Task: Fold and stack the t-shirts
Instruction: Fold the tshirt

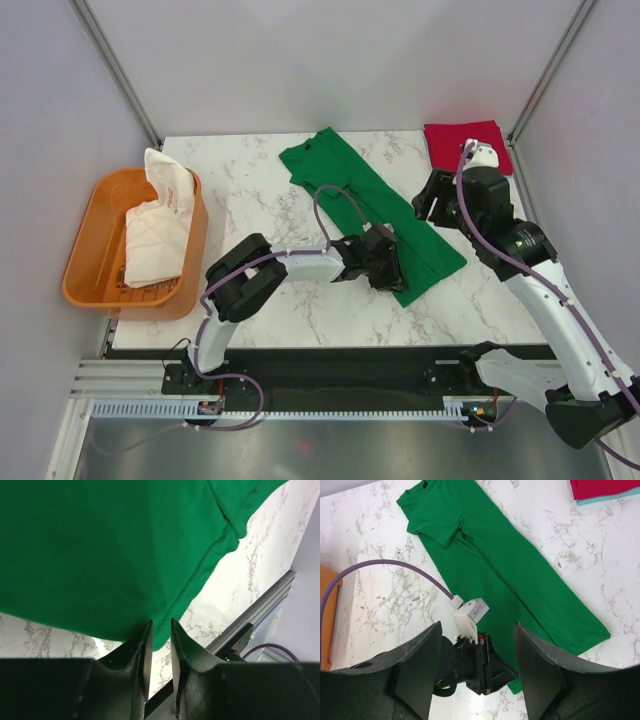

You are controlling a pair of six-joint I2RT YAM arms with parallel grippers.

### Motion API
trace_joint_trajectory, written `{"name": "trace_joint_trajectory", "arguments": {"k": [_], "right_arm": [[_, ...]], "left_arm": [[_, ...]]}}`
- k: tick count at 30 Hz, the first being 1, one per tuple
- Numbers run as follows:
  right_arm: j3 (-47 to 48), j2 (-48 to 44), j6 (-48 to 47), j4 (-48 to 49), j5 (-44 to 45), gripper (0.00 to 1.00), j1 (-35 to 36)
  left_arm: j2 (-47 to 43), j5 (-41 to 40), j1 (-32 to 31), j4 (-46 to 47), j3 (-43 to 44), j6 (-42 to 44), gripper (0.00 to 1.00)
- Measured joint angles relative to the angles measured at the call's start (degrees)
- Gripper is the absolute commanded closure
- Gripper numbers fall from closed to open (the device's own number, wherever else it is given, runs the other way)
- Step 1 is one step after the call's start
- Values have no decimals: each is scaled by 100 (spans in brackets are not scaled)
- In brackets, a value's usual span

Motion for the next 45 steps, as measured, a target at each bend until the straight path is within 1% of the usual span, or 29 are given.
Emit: {"name": "trace_joint_trajectory", "arguments": {"k": [5, 7, 10, 15, 21, 27, 30, 31, 34, 38, 41, 45], "right_arm": [[-151, -2, 2, 2, -28, 33, 0], [-203, -2, 2, 0, -44, 33, 0], [-254, -2, 2, 2, -44, 33, 0], [-293, 37, 7, 2, -68, 33, 0], [-494, 426, 4, 59, -323, 34, 0], [-1342, 979, 7, 245, -918, 38, 0], [-1878, 1204, 7, 306, -1152, 41, 2], [-2026, 1276, 4, 334, -1202, 41, 0], [-2402, 1478, 24, 426, -1311, 41, 0], [-2811, 1445, 140, 553, -1598, 39, 0], [-3014, 1209, 227, 570, -1768, 39, 0], [-3272, 872, 356, 564, -1923, 40, 0]], "left_arm": [[-4, -140, -2, 74, -166, -7, 76], [-63, -157, 0, 249, -391, -85, 77], [-387, -203, -2, 348, -883, -203, 79], [-1150, -275, -2, 424, -1923, -455, 80], [-2214, -474, -2, 31, -3027, -575, 80], [-3407, -699, 31, -551, -4015, -645, 80], [-3926, -743, 170, -804, -4299, -649, 80], [-4061, -743, 243, -896, -4312, -651, 59], [-4234, -389, 584, -1172, -4124, -507, 58], [-4148, -109, 1346, -1488, -3571, -83, 55], [-3919, -37, 1917, -1556, -3217, 269, 55], [-3220, -11, 2553, -1700, -2588, 870, 56]]}}
